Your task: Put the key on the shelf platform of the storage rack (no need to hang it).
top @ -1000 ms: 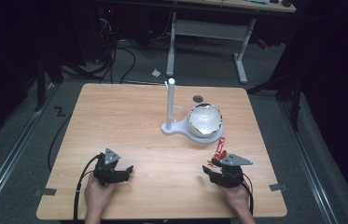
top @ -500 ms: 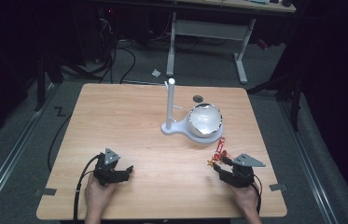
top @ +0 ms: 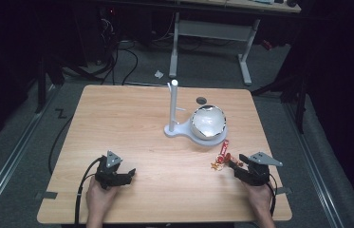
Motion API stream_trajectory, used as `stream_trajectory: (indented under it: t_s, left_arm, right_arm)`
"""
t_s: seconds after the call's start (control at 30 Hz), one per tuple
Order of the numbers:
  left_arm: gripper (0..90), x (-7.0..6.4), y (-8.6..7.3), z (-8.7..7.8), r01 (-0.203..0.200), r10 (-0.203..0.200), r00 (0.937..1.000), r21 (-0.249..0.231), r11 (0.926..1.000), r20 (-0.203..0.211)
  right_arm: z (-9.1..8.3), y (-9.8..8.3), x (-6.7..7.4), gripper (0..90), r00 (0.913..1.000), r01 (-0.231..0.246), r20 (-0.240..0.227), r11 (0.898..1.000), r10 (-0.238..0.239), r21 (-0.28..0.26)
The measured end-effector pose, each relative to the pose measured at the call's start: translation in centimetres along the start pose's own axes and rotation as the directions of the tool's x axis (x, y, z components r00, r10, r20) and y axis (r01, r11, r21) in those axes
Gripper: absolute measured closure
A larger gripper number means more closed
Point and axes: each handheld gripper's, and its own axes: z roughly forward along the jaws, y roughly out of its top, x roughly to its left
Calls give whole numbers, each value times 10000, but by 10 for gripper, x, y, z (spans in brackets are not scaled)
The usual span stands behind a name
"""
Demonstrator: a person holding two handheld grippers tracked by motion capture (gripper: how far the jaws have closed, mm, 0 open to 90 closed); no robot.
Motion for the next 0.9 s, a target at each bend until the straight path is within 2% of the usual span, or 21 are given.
stream_trajectory:
  t_s: [0.23, 0.3, 0.57, 0.9]
  left_arm:
    - [207, 0, 0, 0, 2, -2, 10000, -2, 10000, 0]
    - [207, 0, 0, 0, -4, 4, 10000, 2, 10000, 0]
    - [207, 0, 0, 0, 1, -1, 10000, -4, 10000, -1]
    - [207, 0, 0, 0, -5, 5, 10000, -1, 10000, 0]
  right_arm:
    - [10, -1, -10, 413, 9999, -129, 3, 9991, 129, 402]
    - [13, -1, -12, 393, 9998, -142, -136, 9987, 149, 483]
    - [26, -2, -14, 329, 9981, -224, -558, 9978, 259, 627]
    - [39, -5, -18, 318, 9979, -65, -632, 9949, 129, 1008]
